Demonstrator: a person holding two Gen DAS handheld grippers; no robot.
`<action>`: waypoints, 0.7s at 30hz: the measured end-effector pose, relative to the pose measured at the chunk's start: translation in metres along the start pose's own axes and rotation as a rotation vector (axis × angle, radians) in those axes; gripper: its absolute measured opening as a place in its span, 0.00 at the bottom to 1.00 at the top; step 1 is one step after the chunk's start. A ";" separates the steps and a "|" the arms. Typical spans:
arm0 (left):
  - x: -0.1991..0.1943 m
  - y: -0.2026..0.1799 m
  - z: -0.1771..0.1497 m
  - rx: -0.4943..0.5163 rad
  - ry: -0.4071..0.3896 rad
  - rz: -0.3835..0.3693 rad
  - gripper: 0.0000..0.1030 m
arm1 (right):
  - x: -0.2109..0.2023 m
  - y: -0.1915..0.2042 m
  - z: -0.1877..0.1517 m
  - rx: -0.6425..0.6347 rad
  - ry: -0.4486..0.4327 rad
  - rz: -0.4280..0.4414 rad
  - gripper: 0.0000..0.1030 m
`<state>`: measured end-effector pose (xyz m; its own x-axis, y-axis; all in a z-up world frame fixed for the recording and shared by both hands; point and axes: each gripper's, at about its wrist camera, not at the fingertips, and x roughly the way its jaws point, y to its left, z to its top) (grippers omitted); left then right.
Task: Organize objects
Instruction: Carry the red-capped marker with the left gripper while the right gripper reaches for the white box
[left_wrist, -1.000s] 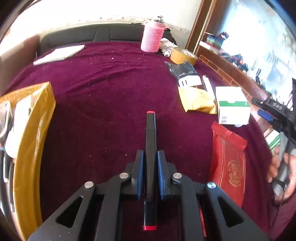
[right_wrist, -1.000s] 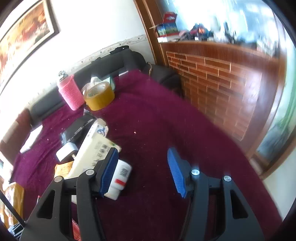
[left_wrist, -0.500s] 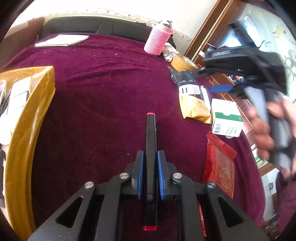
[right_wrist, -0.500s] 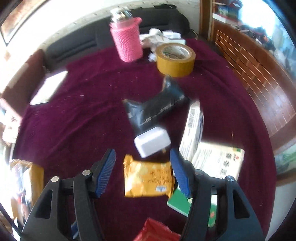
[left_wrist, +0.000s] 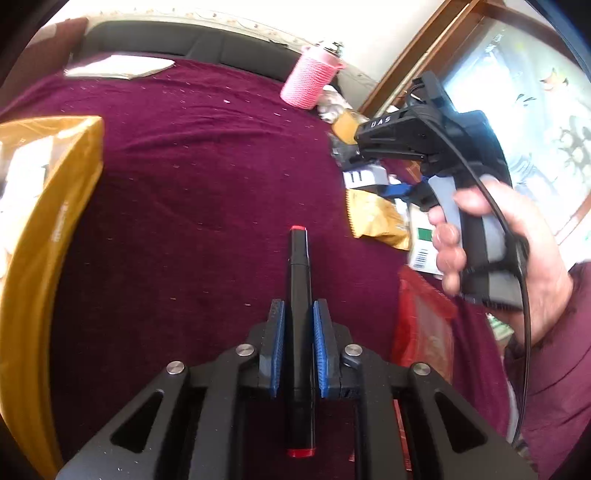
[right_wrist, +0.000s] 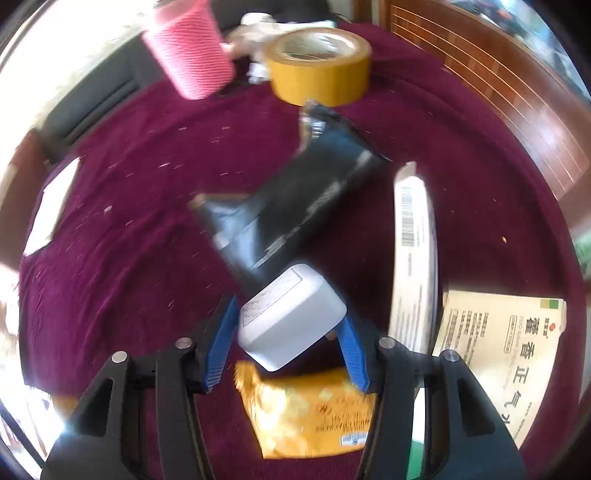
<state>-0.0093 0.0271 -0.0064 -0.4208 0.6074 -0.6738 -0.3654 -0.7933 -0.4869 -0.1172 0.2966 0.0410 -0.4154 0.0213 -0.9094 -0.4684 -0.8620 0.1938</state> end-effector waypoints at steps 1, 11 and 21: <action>0.001 0.000 0.000 -0.005 0.006 -0.023 0.11 | -0.007 0.000 -0.004 -0.012 -0.011 0.025 0.49; -0.033 -0.022 -0.005 0.099 -0.138 0.024 0.07 | -0.097 -0.002 -0.080 -0.205 -0.114 0.287 0.50; -0.018 -0.030 -0.010 0.122 0.034 0.130 0.22 | -0.117 -0.020 -0.131 -0.235 -0.145 0.413 0.50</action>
<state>0.0176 0.0397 0.0141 -0.4436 0.4966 -0.7460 -0.4082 -0.8530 -0.3251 0.0430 0.2455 0.0958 -0.6409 -0.2906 -0.7105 -0.0601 -0.9037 0.4239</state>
